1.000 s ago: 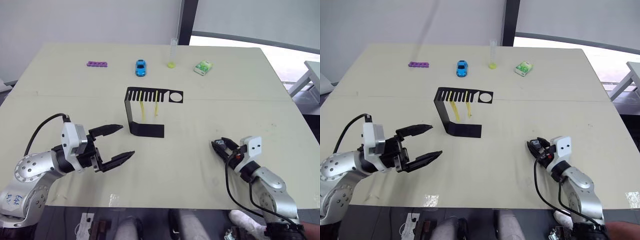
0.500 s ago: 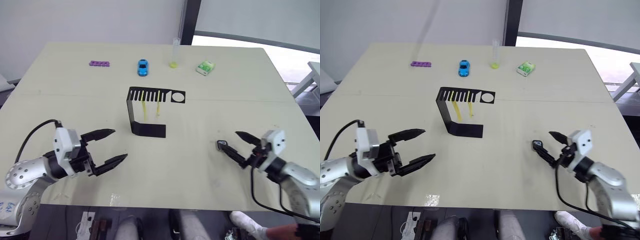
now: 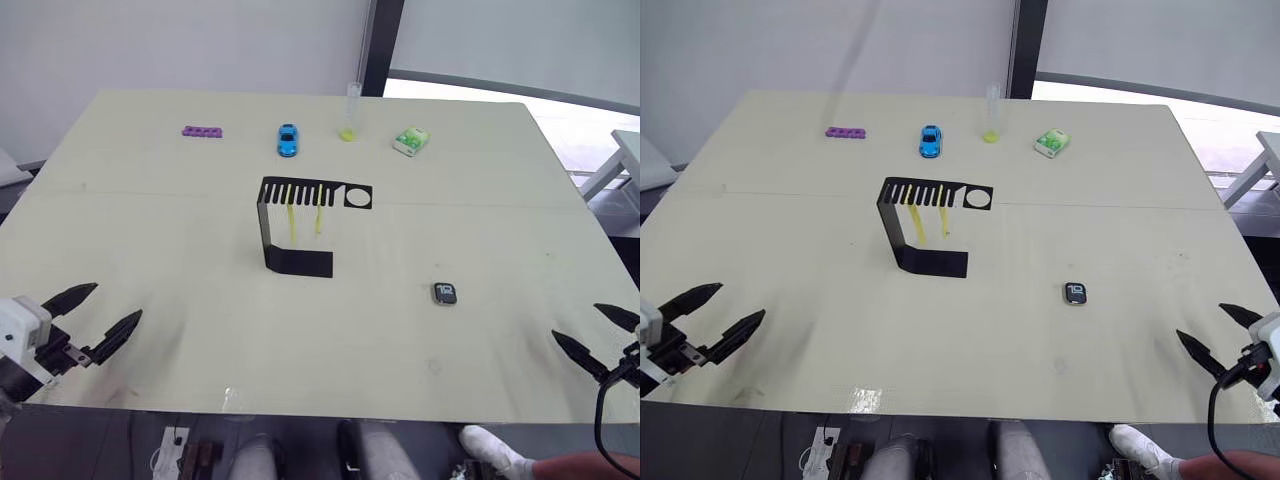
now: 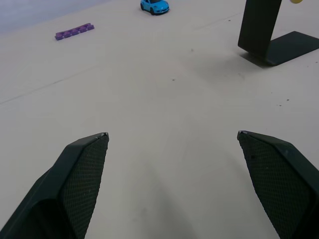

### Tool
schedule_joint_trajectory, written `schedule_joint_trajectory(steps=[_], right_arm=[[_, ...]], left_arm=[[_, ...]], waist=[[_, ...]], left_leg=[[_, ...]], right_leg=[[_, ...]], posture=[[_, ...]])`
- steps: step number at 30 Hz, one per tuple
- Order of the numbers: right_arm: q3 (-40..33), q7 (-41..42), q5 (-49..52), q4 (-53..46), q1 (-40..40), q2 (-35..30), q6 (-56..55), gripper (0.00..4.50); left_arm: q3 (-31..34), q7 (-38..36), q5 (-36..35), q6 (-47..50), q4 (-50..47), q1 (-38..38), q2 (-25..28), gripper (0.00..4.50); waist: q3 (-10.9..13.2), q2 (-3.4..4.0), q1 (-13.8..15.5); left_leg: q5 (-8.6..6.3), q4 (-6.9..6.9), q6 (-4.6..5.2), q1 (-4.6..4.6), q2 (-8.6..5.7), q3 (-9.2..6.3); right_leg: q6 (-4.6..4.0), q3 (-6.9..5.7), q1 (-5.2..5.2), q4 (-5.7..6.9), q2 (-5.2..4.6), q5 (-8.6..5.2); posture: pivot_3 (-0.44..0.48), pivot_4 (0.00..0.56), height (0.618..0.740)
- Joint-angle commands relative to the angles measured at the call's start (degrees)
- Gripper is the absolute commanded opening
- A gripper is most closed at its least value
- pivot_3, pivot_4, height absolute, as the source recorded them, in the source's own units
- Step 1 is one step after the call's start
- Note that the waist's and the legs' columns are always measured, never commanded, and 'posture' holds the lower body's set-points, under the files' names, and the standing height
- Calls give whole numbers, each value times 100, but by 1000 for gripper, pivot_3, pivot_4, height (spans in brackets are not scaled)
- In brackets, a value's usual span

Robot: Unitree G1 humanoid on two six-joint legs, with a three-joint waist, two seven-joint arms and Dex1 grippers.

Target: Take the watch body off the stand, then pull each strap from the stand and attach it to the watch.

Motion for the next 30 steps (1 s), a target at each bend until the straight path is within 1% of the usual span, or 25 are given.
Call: schedule_joint_trajectory(steps=[1, 3, 5, 7, 9, 12, 15, 18, 20, 25, 30], right_arm=[[183, 168, 77, -115, -256, 34, -293, 4435], [435, 110, 159, -372, -512, 182, -224, 4435], [859, 131, 271, -831, -799, 380, -45, 4435], [1236, 95, 378, -1214, -1063, 589, 219, 4435], [1608, 64, 409, -1482, -1314, 794, 403, 4435], [2203, 61, 347, -1804, -1692, 1072, 633, 4435], [2527, -4, 394, -1934, -2042, 1299, 867, 4435], [2735, 64, 379, -1825, -2315, 1413, 971, 4435], [2827, 155, 331, -1732, -2388, 1417, 981, 4435], [2962, 195, 271, -1632, -2461, 1438, 949, 4435], [3061, 130, 230, -1636, -2494, 1532, 937, 4435]], left_arm=[[-8, 103, -31, -110, -404, -14, -47, 4500], [-130, 247, -72, -13, -665, -79, -107, 4500], [-309, 561, -278, 270, -1131, -244, -234, 4500], [-570, 893, -309, 456, -1602, -410, -376, 4500], [-946, 1236, -150, 601, -2028, -604, -525, 4500], [-1604, 1987, 145, 1025, -2552, -964, -825, 4500], [-2271, 2595, 500, 1433, -2849, -1191, -1127, 4500], [-3080, 3227, 1082, 1655, -2917, -1475, -1549, 4500], [-3422, 3612, 1494, 1620, -2775, -1681, -1839, 4500], [-3739, 4302, 2063, 1575, -2269, -2234, -2494, 4500], [-4004, 4703, 2536, 1669, -1819, -2692, -2870, 4500]], waist=[[0, 0, 6], [-1, -2, 7], [-1, 0, 14], [-1, 1, 17], [-1, 2, 30], [-1, 3, 41], [-1, 3, 51], [-1, 2, 70], [-1, 2, 102], [-1, 2, 168], [-1, 2, 170]], left_leg=[[0, 0, 0, 0, 0, 0], [1, 1, -1, 1, 1, -1], [1, 1, -1, 0, 0, -1], [2, 2, -4, -1, 2, -2], [3, 3, -6, -1, 2, -4], [4, 5, -6, -2, 1, -4], [4, 11, -5, -4, 0, -5], [5, 14, -4, -5, -2, -5], [5, 18, -3, -7, -2, -6], [6, 23, -1, -9, -2, -3], [7, 26, -1, -10, -1, -2]], right_leg=[[0, 0, 0, 1, 0, 0], [1, 0, 2, 2, -1, 1], [3, 1, 2, 4, -3, 1], [3, -1, 1, 8, -2, 2], [5, -1, 0, 13, -3, 3], [5, -1, 0, 12, -3, 3], [6, -2, -1, 13, -3, 3], [6, -1, -1, 14, -2, 3], [6, -2, -2, 13, -2, 4], [6, -1, -4, 12, 1, 4], [7, -1, -6, 14, 2, 4]], posture=[[0, 150, 740], [0, 150, 740], [0, 150, 740], [0, 150, 740], [0, 150, 740], [0, 150, 740], [0, 150, 740], [0, 150, 740], [0, 150, 740], [0, 150, 740], [0, 150, 740]])
